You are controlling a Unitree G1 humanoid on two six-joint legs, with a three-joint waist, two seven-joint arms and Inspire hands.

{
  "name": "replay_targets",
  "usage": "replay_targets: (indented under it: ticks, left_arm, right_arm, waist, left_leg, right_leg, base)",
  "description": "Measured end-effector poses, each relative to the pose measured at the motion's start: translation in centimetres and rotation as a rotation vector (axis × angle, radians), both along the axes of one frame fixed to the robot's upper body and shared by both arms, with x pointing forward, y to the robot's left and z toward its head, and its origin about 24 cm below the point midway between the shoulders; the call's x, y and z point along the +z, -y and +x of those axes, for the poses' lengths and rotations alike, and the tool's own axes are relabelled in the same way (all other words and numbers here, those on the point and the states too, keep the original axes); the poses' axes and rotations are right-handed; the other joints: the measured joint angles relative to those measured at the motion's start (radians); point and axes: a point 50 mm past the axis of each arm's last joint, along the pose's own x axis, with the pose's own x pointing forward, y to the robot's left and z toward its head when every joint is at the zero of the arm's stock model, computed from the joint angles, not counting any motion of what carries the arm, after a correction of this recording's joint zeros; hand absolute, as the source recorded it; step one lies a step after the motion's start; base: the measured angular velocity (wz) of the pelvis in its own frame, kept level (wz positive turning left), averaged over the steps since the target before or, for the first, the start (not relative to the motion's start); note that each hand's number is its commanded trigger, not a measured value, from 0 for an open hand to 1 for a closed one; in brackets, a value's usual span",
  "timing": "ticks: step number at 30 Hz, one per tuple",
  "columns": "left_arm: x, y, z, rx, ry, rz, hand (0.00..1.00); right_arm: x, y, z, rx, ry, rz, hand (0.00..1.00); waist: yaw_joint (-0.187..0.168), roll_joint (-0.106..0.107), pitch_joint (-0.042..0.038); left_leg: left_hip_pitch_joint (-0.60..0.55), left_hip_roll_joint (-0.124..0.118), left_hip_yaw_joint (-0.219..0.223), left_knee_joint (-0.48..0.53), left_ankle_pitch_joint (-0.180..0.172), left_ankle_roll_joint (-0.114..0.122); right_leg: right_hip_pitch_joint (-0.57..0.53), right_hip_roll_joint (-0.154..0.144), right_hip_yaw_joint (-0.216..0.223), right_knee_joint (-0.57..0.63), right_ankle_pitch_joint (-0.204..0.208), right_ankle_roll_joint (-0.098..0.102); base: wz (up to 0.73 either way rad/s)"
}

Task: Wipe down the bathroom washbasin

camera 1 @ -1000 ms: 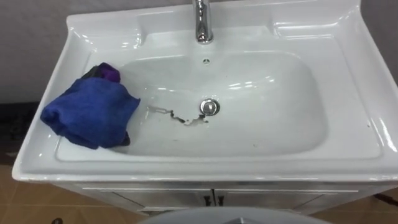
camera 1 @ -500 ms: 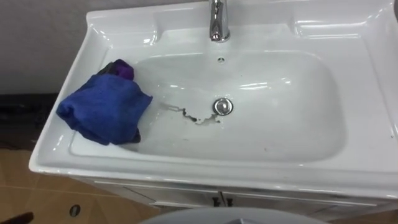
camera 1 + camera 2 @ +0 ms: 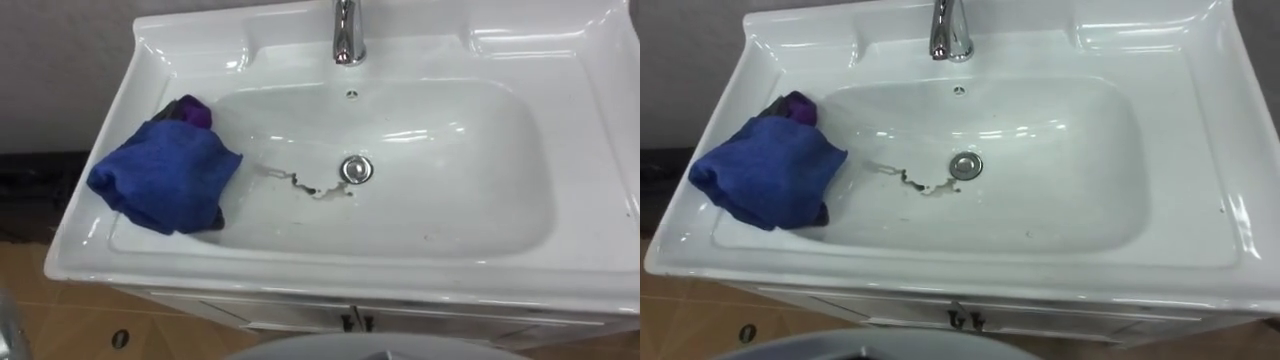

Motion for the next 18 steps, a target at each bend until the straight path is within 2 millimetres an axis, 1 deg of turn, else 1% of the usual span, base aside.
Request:
replay_targets:
  ticks: [1,2,4,5,6,7,9,11,13,18]
  left_arm:
    - [1.2,0.3,0.7,-0.026,0.008,0.066,0.00]
    - [1.7,0.4,1.0,-0.037,0.012,0.098,0.00]
    - [3.8,1.1,2.0,-0.076,0.063,0.186,0.00]
    - [4.4,1.3,2.1,-0.088,0.081,0.206,0.00]
    - [5.4,1.8,2.4,-0.110,0.108,0.245,0.00]
    - [6.2,2.2,2.6,-0.127,0.126,0.280,0.00]
    - [6.9,2.7,2.9,-0.151,0.147,0.300,0.00]
    - [6.9,3.1,3.3,-0.178,0.150,0.300,0.00]
    - [6.6,3.6,3.7,-0.206,0.137,0.287,0.00]
    - [5.7,5.1,5.1,-0.330,0.100,0.252,0.00]
  right_arm:
    - [0.0,-0.1,0.0,0.001,0.005,0.002,0.00]
    - [0.0,-0.1,0.0,0.002,0.006,0.003,0.00]
    - [-0.1,-0.3,0.1,0.003,0.009,0.014,0.00]
    - [-0.1,-0.3,0.3,0.003,0.012,0.017,0.00]
    - [-0.1,-0.4,0.4,0.003,0.014,0.026,0.00]
    - [-0.2,-0.5,0.6,0.004,0.017,0.029,0.00]
    - [-0.2,-0.5,0.6,0.003,0.016,0.030,0.00]
    - [-0.2,-0.5,0.5,0.003,0.012,0.031,0.00]
    - [-0.2,-0.6,0.2,0.014,0.000,0.036,0.00]
    - [-0.4,-1.0,0.2,0.044,-0.009,0.056,0.00]
  waist:
    - [0.002,-0.002,0.0031]
    - [0.002,-0.002,0.0049]
    - [-0.004,-0.008,0.0101]
    - [-0.008,-0.010,0.0108]
    - [-0.014,-0.014,0.0130]
    - [-0.018,-0.016,0.0129]
    - [-0.023,-0.017,0.0119]
    - [-0.029,-0.016,0.0109]
    - [-0.044,-0.015,0.0086]
    - [-0.045,-0.019,0.0067]
  left_leg:
    - [0.000,0.000,0.000,0.000,0.000,0.000]
    - [-0.001,0.000,0.001,0.000,0.000,0.000]
    - [-0.001,0.000,0.003,0.000,0.000,0.000]
    - [-0.002,0.000,0.003,0.000,0.000,0.000]
    - [-0.004,0.000,0.004,0.000,0.000,0.000]
    - [-0.004,0.000,0.007,-0.001,0.000,0.000]
    - [-0.003,0.000,0.013,-0.001,0.000,0.000]
    - [-0.003,0.000,0.013,-0.001,0.000,0.000]
    - [-0.003,0.001,0.011,-0.001,0.000,0.000]
    - [-0.001,0.001,0.011,-0.002,0.000,0.000]
  right_leg:
    - [0.000,0.000,0.000,0.000,0.000,0.000]
    - [0.000,0.000,0.001,0.000,0.000,0.000]
    - [-0.002,0.000,0.002,0.000,0.000,0.000]
    - [-0.003,0.000,0.002,-0.001,0.000,0.000]
    - [-0.003,0.000,0.002,-0.003,0.000,0.000]
    - [-0.003,0.000,0.004,-0.005,0.000,0.000]
    - [-0.003,0.000,0.008,-0.012,0.000,0.000]
    - [-0.003,0.000,0.007,-0.013,0.000,0.000]
    - [-0.002,0.000,0.005,-0.013,0.000,0.000]
    - [-0.001,0.000,0.005,-0.012,0.000,0.000]
  base:
    - [0.00]
    - [0.00]
    - [0.00]
    - [0.00]
    - [-0.03]
    - [-0.04]
    - [-0.07]
    - [-0.02]
    - [0.00]
    - [0.00]
